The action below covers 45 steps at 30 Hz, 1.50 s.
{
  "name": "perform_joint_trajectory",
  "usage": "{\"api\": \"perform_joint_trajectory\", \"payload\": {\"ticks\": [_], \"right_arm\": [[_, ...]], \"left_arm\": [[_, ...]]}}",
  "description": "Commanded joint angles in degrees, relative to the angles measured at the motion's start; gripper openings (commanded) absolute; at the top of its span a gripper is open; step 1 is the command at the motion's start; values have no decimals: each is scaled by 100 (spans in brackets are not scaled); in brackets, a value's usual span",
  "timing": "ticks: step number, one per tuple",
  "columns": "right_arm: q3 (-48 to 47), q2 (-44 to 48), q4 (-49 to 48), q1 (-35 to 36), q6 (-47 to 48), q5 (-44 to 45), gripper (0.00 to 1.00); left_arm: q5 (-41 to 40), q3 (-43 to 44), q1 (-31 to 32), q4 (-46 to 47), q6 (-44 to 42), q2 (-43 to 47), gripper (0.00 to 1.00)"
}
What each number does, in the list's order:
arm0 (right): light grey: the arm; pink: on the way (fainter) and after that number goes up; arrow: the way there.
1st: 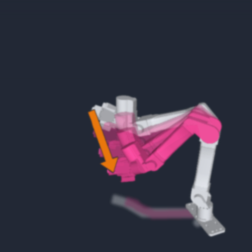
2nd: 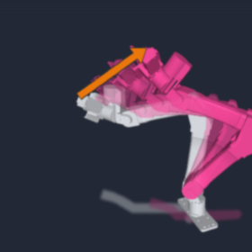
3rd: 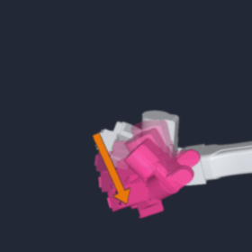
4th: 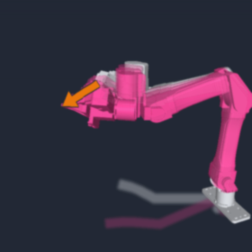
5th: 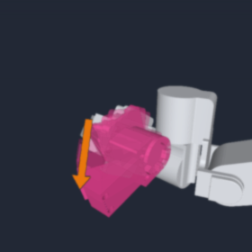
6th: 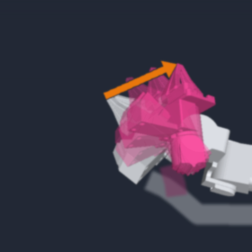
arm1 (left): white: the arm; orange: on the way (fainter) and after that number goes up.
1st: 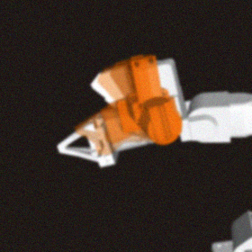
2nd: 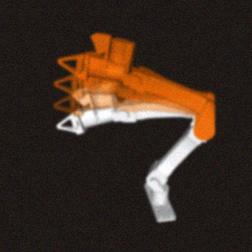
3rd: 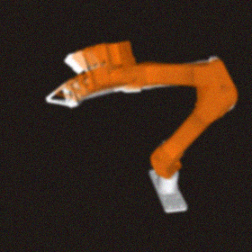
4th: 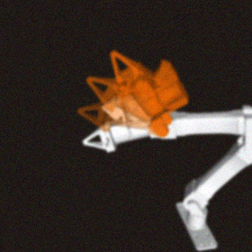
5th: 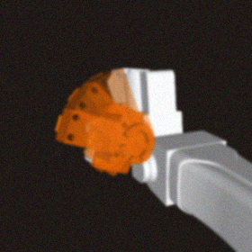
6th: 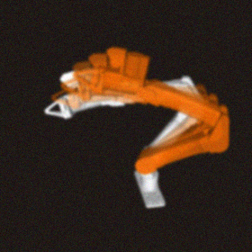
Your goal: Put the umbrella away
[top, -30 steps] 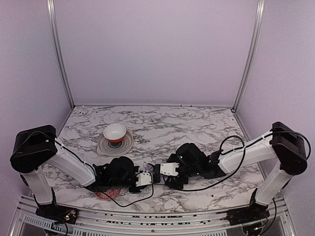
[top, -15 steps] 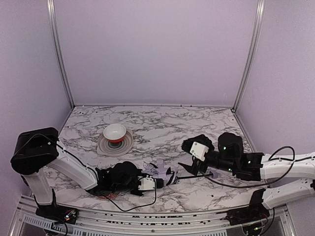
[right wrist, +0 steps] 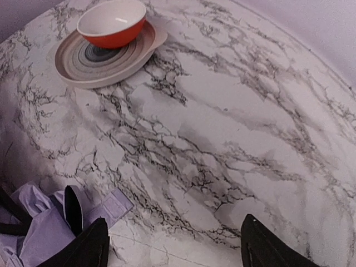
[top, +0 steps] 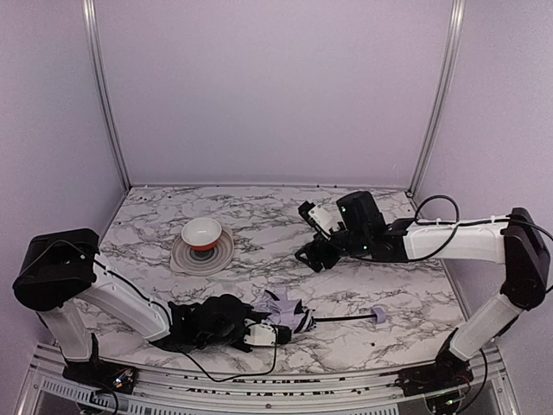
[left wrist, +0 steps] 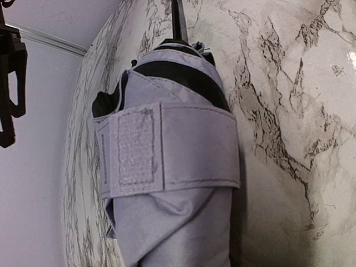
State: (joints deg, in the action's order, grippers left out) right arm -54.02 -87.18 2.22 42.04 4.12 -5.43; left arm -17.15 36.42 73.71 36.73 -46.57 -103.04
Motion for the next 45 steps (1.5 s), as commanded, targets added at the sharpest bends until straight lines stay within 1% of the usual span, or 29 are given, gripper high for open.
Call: {"api": "perform_joint_trajectory", "payload": {"ticks": [1, 4, 7, 10, 13, 17, 20, 23, 25, 26, 27, 29, 32, 36, 38, 42, 45], "right_arm": [[-317, -549, 1144, 6, -302, -581, 79], [-646, -1098, 1518, 6, -64, -766, 78], [-1004, -1620, 1956, 14, 215, -887, 70], [-1144, -1971, 2037, 15, 335, -1175, 67], [-1416, -2416, 2354, 15, 493, -1886, 59], [-1460, -2621, 2690, 21, 707, -3075, 56], [-1551, -2752, 3145, 23, 917, -3725, 50], [-1732, -2880, 3709, 23, 1029, -3846, 39], [-1765, -2848, 3824, 8, 1038, -3845, 20], [-1765, -2812, 3786, -6, 990, -3866, 6], [-1766, -2783, 3697, -41, 871, -3883, 0], [-1784, -2747, 3360, -151, 585, -3910, 0], [-1774, -2580, 2552, -375, 50, -3838, 0], [-1772, -2360, 1535, -532, -374, -3144, 0], [-1735, -2302, 1139, -612, -482, -2969, 0], [-1759, -2259, 912, -746, -449, -2927, 0], [-1747, -2208, 850, -750, -369, -2868, 0]], "left_arm": [[275, 43, 117, -2083, -622, -163, 0], [284, 208, 117, -2427, -712, -219, 0], [291, 356, 97, -2765, -854, -266, 0], [293, 335, 72, -2806, -955, -284, 0], [418, 369, -6, -2899, -890, -293, 0], [546, 333, -56, -2926, -830, -278, 0], [561, 306, -92, -2906, -850, -286, 0], [587, 279, -111, -2883, -857, -271, 0], [589, 257, -120, -2874, -853, -258, 0], [585, 245, -127, -2866, -846, -260, 0], [577, 235, -129, -2850, -858, -253, 0], [541, 234, -129, -2831, -903, -250, 0], [298, 308, -121, -2859, -943, -251, 0], [282, 411, -112, -2926, -1115, -183, 0], [307, 406, -103, -2926, -1158, -181, 0], [239, 405, -103, -2926, -1194, -166, 0], [340, 435, -103, -2926, -1179, -155, 0]]}}
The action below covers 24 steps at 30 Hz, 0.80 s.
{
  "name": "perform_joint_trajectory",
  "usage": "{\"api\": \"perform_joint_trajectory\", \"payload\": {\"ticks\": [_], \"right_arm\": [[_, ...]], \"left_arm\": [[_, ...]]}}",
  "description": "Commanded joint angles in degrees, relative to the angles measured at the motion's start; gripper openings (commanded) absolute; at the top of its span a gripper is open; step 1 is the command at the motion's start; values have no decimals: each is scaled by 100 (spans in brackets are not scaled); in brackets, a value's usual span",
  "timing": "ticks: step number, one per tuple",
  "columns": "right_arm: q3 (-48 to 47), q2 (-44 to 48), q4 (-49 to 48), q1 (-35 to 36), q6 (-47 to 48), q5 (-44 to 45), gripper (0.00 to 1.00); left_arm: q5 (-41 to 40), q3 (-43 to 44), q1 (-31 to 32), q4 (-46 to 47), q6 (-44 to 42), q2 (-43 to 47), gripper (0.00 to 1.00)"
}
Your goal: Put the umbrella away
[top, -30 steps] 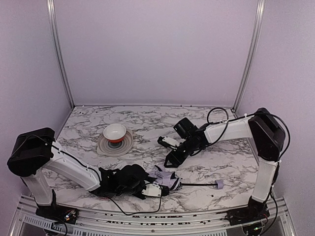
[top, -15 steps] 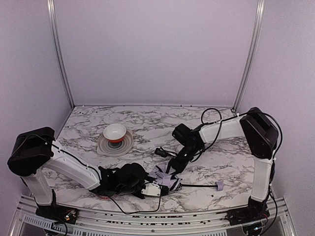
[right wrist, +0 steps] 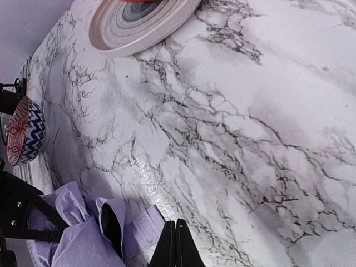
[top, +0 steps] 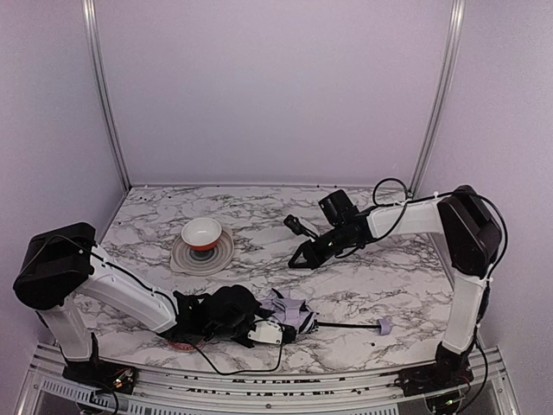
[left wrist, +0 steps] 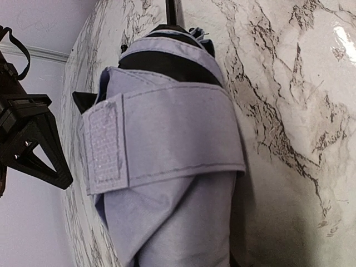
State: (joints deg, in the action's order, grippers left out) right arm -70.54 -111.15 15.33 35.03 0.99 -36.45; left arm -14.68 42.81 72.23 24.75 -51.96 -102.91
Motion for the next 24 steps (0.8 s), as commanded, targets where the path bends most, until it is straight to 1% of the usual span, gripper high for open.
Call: {"api": "perform_joint_trajectory", "payload": {"ticks": [1, 4, 6, 7, 8, 10, 13, 14, 17, 18, 20, 21, 22, 24], "right_arm": [[-124, 190, -442, -48, -25, 230, 0], [-197, 198, -220, -46, 189, 158, 0], [-199, 279, 59, -53, 407, 185, 0], [-187, 331, 202, -57, 512, 243, 0], [-119, 396, 312, -57, 616, 309, 0], [54, 546, 434, -57, 732, 371, 0], [350, 798, 445, -57, 734, 385, 8], [428, 889, 452, -57, 735, 393, 12], [717, 1235, 516, -57, 721, 457, 31], [811, 1353, 572, -53, 695, 491, 38], [1040, 1559, 731, -57, 613, 572, 45], [1170, 1638, 806, -57, 595, 548, 52], [1307, 1705, 856, -56, 586, 390, 60], [1563, 1804, 778, -32, 528, -44, 84]], "left_arm": [[145, -195, 46, -1728, -629, -168, 0], [138, -193, 46, -1728, -608, -179, 0], [-55, -194, 44, -1724, -573, -216, 0], [-238, -182, 35, -1652, -416, -232, 0], [-242, -178, 10, -1585, -309, -211, 0], [50, -216, -59, -1524, -163, -115, 0], [522, -314, -141, -1426, 54, 37, 0], [574, -312, -161, -1420, 121, 62, 0], [566, -293, -265, -1427, 331, 66, 0], [494, -295, -300, -1419, 382, 50, 0], [227, -330, -306, -1383, 314, 26, 0], [90, -353, -299, -1337, 226, 16, 0], [-86, -378, -278, -1268, 106, -2, 0], [-338, -396, -211, -1174, -270, -98, 0]]}}
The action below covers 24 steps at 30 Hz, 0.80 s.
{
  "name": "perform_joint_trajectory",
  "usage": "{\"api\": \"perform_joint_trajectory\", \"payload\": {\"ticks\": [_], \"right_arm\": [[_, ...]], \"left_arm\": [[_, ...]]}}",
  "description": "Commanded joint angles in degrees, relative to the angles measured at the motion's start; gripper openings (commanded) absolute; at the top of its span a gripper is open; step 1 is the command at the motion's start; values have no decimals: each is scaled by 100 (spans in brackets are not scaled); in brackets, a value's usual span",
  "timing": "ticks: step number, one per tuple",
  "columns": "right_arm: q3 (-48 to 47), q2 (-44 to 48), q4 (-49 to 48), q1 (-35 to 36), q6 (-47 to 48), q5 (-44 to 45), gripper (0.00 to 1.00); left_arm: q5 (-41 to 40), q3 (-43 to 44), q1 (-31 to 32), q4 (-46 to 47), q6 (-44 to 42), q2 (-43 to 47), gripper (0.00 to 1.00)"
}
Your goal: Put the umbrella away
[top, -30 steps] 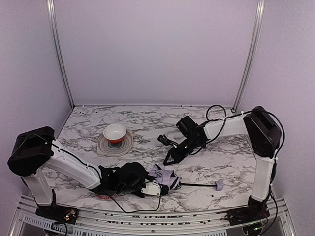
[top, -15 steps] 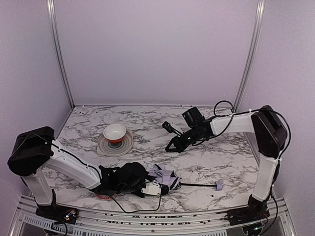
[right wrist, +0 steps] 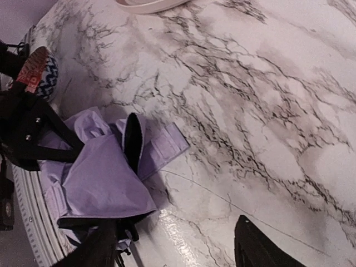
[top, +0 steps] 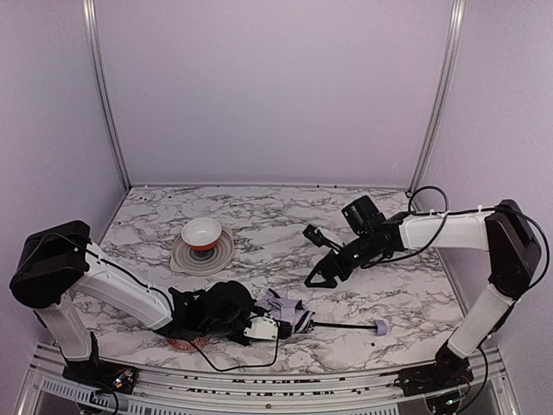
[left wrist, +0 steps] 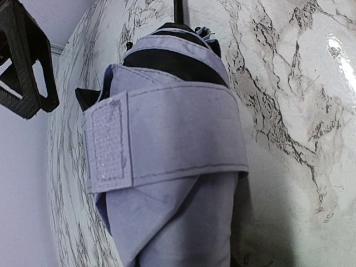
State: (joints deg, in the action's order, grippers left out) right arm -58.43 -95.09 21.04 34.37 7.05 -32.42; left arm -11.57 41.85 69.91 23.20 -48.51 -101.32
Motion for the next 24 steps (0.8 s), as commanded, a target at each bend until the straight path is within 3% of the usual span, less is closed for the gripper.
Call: {"api": "perform_joint_trajectory", "payload": {"ticks": [1, 3, 11, 15, 19, 24], "right_arm": [[435, 246, 83, 74, -91, -644, 93], [495, 329, -99, 258, 83, -703, 100], [1250, 565, -858, 1080, 750, 231, 98], [1224, 809, -731, 955, 586, 246, 96], [1232, 1169, -1005, 424, 304, 153, 97], [1292, 1846, -1613, 247, 313, 970, 100]], "left_arm": [[-727, -306, 68, -1013, -757, -324, 0], [-793, -301, 164, -1005, -917, -480, 0], [-1122, -392, 320, -565, -498, -501, 0], [-923, -399, 184, -372, 31, -249, 0], [-1313, -152, -74, -334, 259, -230, 0], [-1662, 299, -482, -380, 565, -110, 0]]}}
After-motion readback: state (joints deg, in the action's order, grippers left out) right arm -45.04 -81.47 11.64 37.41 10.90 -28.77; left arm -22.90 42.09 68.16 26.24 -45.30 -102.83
